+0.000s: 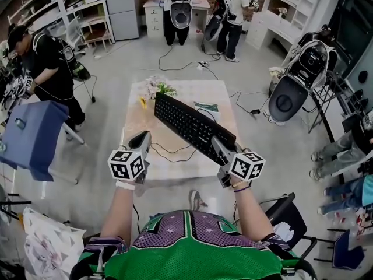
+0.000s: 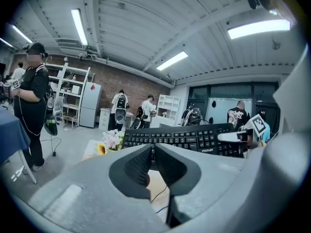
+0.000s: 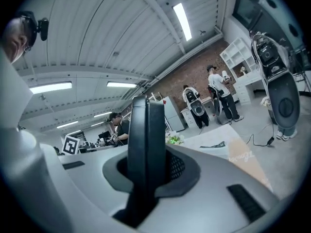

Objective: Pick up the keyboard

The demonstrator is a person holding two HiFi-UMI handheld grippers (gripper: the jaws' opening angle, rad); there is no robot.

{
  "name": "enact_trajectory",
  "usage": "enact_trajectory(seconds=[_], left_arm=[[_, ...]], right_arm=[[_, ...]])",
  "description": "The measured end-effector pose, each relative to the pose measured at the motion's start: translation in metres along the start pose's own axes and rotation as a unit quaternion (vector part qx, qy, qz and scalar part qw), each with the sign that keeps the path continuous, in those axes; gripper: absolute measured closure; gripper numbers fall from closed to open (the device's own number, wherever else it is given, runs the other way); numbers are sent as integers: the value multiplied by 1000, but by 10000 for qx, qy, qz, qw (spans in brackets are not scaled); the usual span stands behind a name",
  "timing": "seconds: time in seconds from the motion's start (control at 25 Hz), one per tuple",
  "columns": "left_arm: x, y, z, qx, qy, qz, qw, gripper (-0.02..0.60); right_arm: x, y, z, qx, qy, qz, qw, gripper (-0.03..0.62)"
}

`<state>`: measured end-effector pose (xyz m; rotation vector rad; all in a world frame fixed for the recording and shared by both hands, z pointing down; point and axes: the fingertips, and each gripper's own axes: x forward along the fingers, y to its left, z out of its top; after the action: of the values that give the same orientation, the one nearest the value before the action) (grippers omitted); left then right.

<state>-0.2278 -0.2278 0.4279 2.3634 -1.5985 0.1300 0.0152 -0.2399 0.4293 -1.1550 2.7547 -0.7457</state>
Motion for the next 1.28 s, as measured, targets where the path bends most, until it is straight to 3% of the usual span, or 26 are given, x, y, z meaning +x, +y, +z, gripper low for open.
enact_trajectory(seconds=[0.68, 0.88, 1.28], left_arm=[[-57, -5, 85, 374, -1011, 427, 9933, 555], [-71, -4, 97, 376, -1195, 533, 9907, 555], [-87, -13, 99, 379, -1254, 531, 9900, 557]], right_arm=[[-32, 57, 64, -547, -782, 7, 9954, 531], [-47, 73, 75, -791, -942, -63, 9924, 531], [-75, 92, 93, -799, -1328, -75, 9879, 531]])
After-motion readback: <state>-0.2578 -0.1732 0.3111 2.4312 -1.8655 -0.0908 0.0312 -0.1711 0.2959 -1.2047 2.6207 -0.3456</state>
